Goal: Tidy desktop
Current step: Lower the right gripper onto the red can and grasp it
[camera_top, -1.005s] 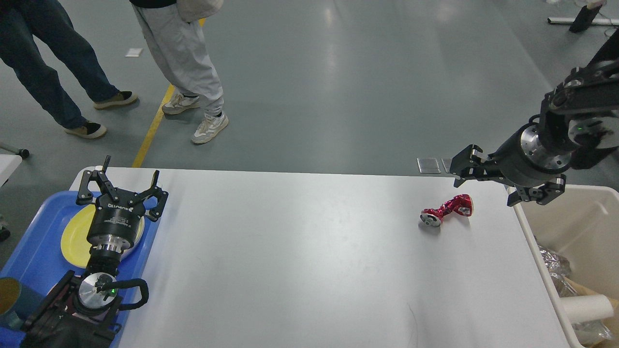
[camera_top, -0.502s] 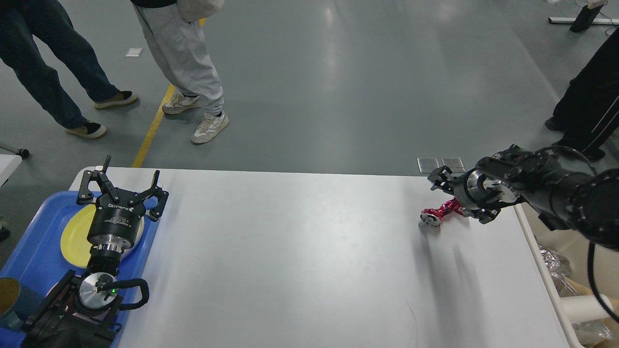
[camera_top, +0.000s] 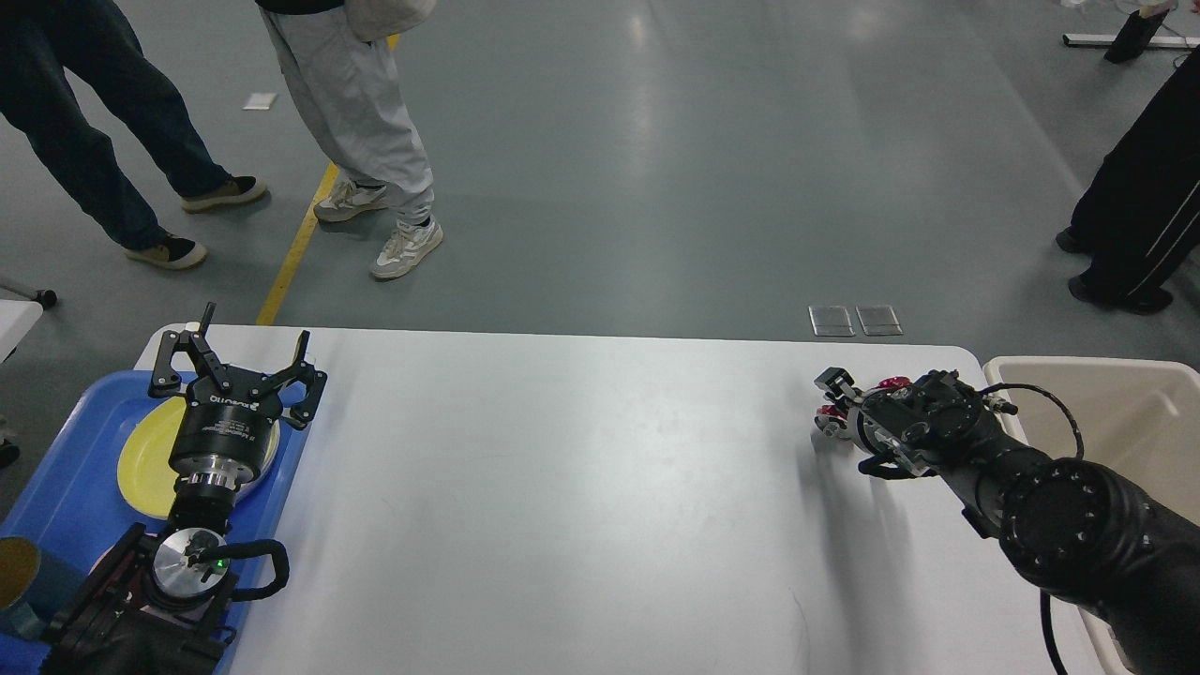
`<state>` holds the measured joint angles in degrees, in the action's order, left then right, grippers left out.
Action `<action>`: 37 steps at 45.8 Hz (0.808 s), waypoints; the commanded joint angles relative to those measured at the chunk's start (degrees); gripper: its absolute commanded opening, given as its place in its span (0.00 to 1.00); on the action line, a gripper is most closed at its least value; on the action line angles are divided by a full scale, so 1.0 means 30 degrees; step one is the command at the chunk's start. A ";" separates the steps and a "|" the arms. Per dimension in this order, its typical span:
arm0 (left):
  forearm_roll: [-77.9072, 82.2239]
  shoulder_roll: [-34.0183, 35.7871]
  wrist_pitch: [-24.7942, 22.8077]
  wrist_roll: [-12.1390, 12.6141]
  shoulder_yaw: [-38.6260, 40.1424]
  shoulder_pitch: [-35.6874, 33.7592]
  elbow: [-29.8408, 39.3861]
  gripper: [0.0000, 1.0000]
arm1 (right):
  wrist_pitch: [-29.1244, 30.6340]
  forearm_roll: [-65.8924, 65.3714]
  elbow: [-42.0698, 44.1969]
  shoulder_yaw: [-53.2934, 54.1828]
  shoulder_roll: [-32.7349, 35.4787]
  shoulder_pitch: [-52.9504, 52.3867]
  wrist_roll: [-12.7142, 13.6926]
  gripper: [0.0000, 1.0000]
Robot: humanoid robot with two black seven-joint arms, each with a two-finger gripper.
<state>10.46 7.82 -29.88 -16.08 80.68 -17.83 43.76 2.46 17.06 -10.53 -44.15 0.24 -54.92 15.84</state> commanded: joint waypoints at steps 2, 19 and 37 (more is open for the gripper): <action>-0.0001 0.0001 0.0001 0.0000 0.0002 -0.0003 0.0002 0.97 | -0.0379 -0.0005 0.0081 0.0010 -0.0430 0.0024 -0.0037 0.98; -0.0001 0.0001 0.0001 0.0000 0.0002 -0.0003 0.0002 0.97 | -0.0907 -0.0092 0.1077 -0.0107 -0.1076 0.0668 -0.0037 0.83; -0.0001 0.0001 0.0001 0.0000 0.0002 -0.0003 0.0002 0.97 | -0.1346 -0.0092 0.1077 -0.0019 -0.1077 0.0991 -0.0096 0.78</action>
<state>10.46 7.82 -29.88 -16.08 80.68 -17.85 43.77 -1.28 16.72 -7.30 -44.33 -2.99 -51.99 15.63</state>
